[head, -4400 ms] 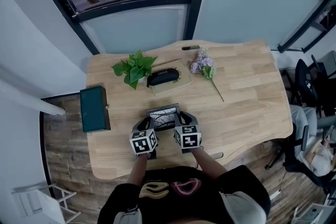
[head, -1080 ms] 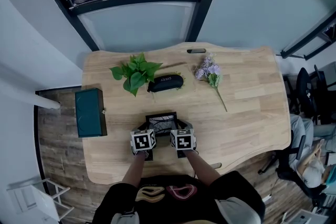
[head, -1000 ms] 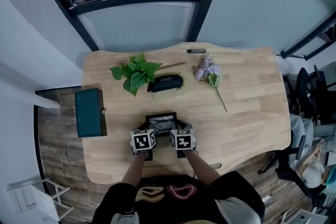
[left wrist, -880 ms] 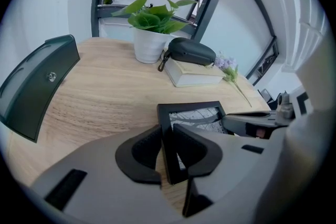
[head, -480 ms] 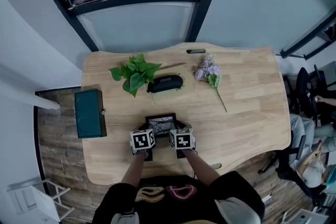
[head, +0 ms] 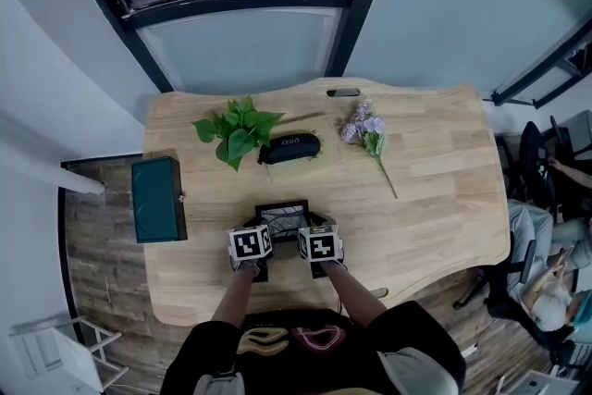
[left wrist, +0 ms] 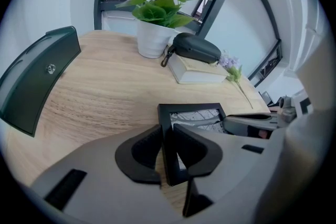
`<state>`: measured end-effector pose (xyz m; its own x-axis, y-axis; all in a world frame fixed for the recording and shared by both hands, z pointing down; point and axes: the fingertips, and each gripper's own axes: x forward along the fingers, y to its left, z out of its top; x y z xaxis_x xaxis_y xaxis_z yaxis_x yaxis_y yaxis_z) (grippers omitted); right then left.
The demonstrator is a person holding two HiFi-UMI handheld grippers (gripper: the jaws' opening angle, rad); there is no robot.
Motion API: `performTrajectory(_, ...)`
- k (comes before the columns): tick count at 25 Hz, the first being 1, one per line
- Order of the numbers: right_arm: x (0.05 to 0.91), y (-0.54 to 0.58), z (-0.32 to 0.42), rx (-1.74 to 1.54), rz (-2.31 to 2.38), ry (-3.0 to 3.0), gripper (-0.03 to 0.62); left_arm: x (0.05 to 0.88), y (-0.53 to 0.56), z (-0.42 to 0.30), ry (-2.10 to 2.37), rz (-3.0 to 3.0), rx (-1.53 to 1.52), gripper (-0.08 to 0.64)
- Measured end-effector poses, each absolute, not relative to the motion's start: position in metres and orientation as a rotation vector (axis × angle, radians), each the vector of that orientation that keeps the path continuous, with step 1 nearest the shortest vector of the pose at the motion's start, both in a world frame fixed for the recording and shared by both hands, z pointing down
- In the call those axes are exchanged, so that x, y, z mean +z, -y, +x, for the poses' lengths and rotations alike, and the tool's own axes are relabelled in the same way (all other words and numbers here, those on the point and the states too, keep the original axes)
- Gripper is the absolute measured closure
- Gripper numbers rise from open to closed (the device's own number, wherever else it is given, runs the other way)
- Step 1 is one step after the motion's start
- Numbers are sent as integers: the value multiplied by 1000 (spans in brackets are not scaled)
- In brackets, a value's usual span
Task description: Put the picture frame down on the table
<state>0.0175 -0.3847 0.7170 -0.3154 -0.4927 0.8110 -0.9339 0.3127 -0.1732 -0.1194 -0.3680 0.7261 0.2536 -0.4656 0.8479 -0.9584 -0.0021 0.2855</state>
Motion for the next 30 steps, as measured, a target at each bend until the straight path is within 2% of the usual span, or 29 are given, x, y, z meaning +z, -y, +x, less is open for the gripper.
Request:
performTrajectory(3,712,384,18,876,1262,1953,479,724,368,-119,1374,1630,694,474)
performTrajectory(8,697,385,19,857,1277,2007,466,712,367,-119,1402,1686,697,463)
performTrajectory(30,631,353,26,716,1362,2155,459,641,341,-99,1419,1906,555,443)
